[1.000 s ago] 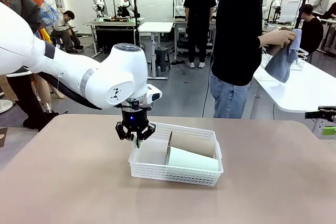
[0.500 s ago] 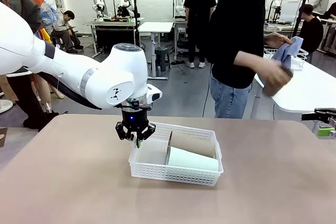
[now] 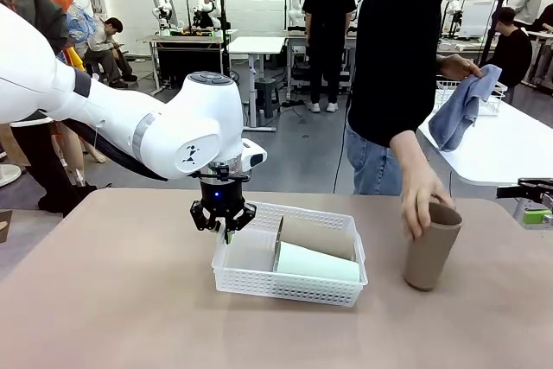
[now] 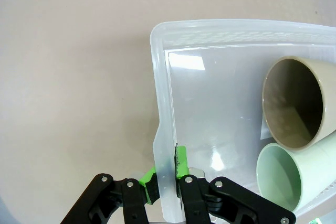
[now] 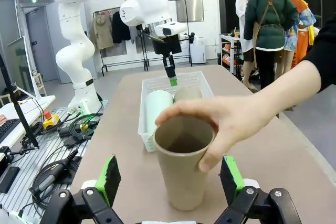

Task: Clean and organize the cups into the basket.
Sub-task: Pick up the Reusable plastic cup from the right side of the table and stack it inside the Organizing basket in the center of the table.

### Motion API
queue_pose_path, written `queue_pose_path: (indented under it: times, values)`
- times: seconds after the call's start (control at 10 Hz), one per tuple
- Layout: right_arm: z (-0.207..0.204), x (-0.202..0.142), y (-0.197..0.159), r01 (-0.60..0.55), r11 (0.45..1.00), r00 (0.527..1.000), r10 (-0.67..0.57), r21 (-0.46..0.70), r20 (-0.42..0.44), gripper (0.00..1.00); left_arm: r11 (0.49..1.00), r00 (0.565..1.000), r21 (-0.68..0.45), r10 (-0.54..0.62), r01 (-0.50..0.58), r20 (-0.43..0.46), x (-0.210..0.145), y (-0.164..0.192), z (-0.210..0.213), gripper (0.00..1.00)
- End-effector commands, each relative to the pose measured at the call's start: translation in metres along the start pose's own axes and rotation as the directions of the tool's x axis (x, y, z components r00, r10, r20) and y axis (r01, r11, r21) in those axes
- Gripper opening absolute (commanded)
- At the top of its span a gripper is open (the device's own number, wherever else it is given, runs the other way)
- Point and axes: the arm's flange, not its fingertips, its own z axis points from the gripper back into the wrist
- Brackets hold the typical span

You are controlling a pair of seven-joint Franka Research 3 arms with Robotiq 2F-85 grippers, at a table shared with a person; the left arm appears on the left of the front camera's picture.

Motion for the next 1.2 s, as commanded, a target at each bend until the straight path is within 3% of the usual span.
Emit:
queue_pose_path:
  times: [0.0,0.8,1.1]
  values:
    - [-0.001,0.001,0.004,-0.001,1.000,1.000,0.001,0.004,0.004,1.00,1.000,1.000,0.001,-0.002,0.002,0.000,0.000,-0.001,0.001,0.00]
    - [0.000,0.000,0.000,0.000,1.000,1.000,0.000,0.000,0.000,1.00,1.000,1.000,0.001,-0.002,0.002,0.000,0.000,-0.001,0.001,0.00]
    - [-0.031,-0.050,-0.015,-0.029,0.999,0.984,0.025,-0.020,-0.175,1.00,1.000,1.000,0.001,-0.002,0.002,0.000,0.000,-0.001,0.001,0.00]
